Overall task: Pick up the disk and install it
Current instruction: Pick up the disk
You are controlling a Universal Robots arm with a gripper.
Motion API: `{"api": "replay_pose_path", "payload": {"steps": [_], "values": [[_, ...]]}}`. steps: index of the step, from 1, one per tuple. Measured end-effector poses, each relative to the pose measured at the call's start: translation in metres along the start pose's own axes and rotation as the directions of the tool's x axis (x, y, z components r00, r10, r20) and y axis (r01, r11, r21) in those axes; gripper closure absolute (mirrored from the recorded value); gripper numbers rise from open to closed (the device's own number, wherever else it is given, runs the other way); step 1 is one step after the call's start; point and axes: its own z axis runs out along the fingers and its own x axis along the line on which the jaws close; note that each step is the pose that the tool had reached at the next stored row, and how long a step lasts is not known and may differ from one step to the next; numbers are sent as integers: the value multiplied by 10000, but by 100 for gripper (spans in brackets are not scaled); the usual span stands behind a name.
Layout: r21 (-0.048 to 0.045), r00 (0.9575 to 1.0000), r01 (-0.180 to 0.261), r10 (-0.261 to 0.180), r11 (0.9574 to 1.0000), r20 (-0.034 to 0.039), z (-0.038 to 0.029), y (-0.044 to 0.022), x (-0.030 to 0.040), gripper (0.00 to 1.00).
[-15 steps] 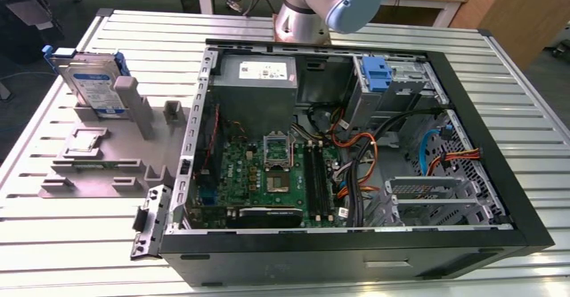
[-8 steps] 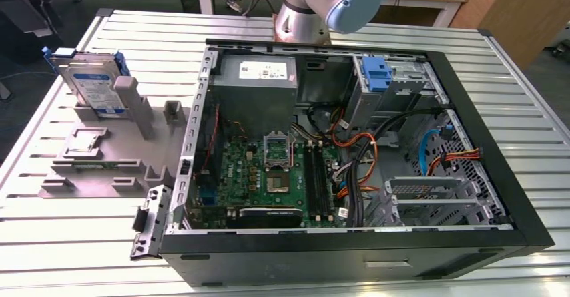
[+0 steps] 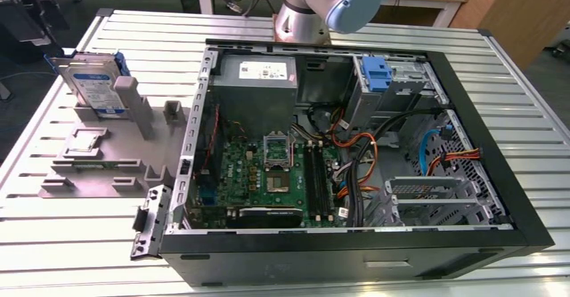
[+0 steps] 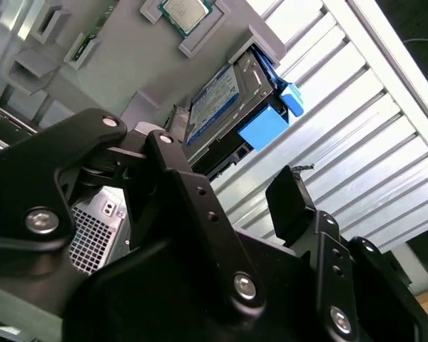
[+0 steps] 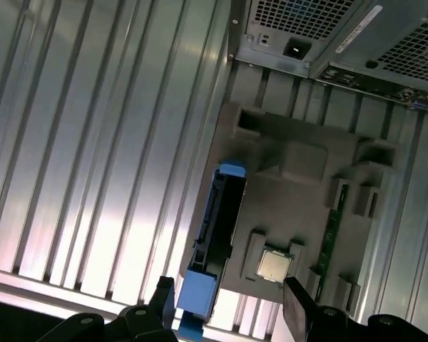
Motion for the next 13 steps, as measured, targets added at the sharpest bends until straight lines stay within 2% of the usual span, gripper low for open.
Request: {"api": "replay_pose_path", "payload": {"steps": [4,8,13], "values": [[-5,10000,-24,24,10000,-4,17,-4,1,29],[-7,9996,-292,292,9996,6,55,-9,5,29],[-11,9994,-333,333,9994,-17,97,-72,43,29]]}}
